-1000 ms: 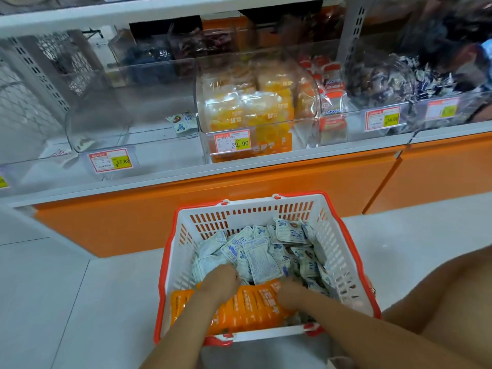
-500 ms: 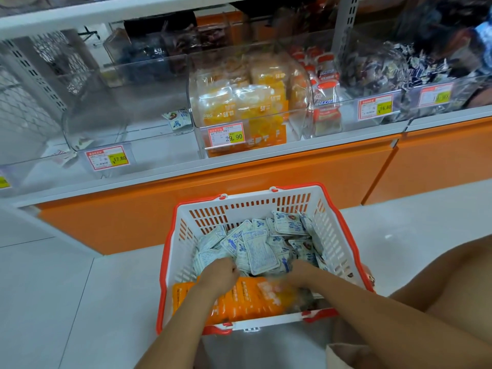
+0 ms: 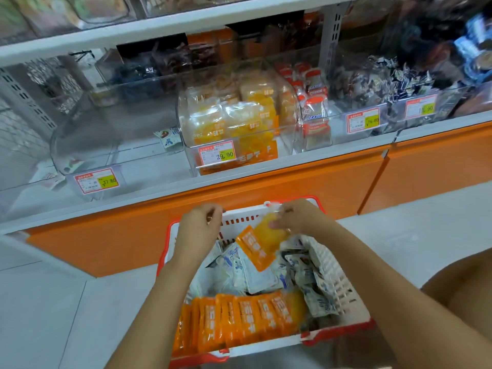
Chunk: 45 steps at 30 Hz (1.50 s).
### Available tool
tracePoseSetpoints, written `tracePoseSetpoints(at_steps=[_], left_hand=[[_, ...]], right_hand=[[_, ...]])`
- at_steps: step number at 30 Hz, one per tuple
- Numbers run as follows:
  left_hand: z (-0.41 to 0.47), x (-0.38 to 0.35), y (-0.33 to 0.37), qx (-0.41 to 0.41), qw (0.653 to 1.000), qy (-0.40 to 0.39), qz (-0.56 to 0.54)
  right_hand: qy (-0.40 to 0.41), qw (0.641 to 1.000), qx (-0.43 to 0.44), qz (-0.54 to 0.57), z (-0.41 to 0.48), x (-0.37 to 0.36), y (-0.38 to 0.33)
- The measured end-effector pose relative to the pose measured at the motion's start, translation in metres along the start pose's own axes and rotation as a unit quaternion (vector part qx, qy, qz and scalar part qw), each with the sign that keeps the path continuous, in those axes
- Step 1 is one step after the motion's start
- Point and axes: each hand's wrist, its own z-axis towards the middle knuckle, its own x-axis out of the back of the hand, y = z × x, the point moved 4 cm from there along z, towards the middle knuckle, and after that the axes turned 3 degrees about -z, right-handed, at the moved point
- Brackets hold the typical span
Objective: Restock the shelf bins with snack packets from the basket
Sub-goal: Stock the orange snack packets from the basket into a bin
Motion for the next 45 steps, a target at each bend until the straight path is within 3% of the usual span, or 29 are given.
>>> tracePoseSetpoints(at_steps=[2, 5, 8, 10, 17, 21, 25, 30, 34, 36, 40, 45], left_hand=[[0.016, 0.022, 0.037, -0.05, 0.996, 0.06, -0.04], [0.044, 0.036, 0.081, -0.104, 0.988, 0.092, -0.061], [0.077, 0.033, 0.112, -0.149, 0.984, 0.089, -0.035], [0.102, 0.023, 0.123, -0.154, 0.986, 0.062, 0.0], [0.176, -0.006, 0.136, -0.083, 0.992, -0.03, 0.093], [0.207, -0.026, 0.135, -0.071, 0.962, -0.118, 0.235], [0.226, -0.032, 0.126, -0.076, 0.934, -0.179, 0.3], [0.22, -0.019, 0.119, -0.058, 0.952, -0.15, 0.261], [0.209, -0.012, 0.113, -0.071, 0.953, -0.133, 0.263], [0.207, -0.011, 0.114, -0.073, 0.952, -0.129, 0.268], [0.206, -0.011, 0.113, -0.078, 0.95, -0.137, 0.27], [0.205, -0.012, 0.112, -0.087, 0.949, -0.129, 0.275]], right_hand=[[0.105, 0.993, 0.044, 0.033, -0.012, 0.044, -0.041], [0.27, 0.951, 0.141, 0.055, -0.024, 0.109, -0.091], [0.382, 0.905, 0.187, -0.016, -0.02, 0.156, -0.124], [0.415, 0.884, 0.196, -0.091, -0.007, 0.179, -0.144], [0.355, 0.867, 0.186, -0.296, 0.062, 0.187, -0.191], [0.334, 0.837, 0.165, -0.402, 0.09, 0.169, -0.21], [0.293, 0.828, 0.134, -0.46, 0.124, 0.158, -0.212], [0.165, 0.841, 0.168, -0.487, 0.154, 0.15, -0.189], [0.12, 0.838, 0.188, -0.498, 0.168, 0.149, -0.176], [0.116, 0.819, 0.193, -0.527, 0.168, 0.145, -0.173], [0.154, 0.761, 0.124, -0.618, 0.17, 0.139, -0.165], [0.203, 0.719, 0.152, -0.647, 0.172, 0.142, -0.169]])
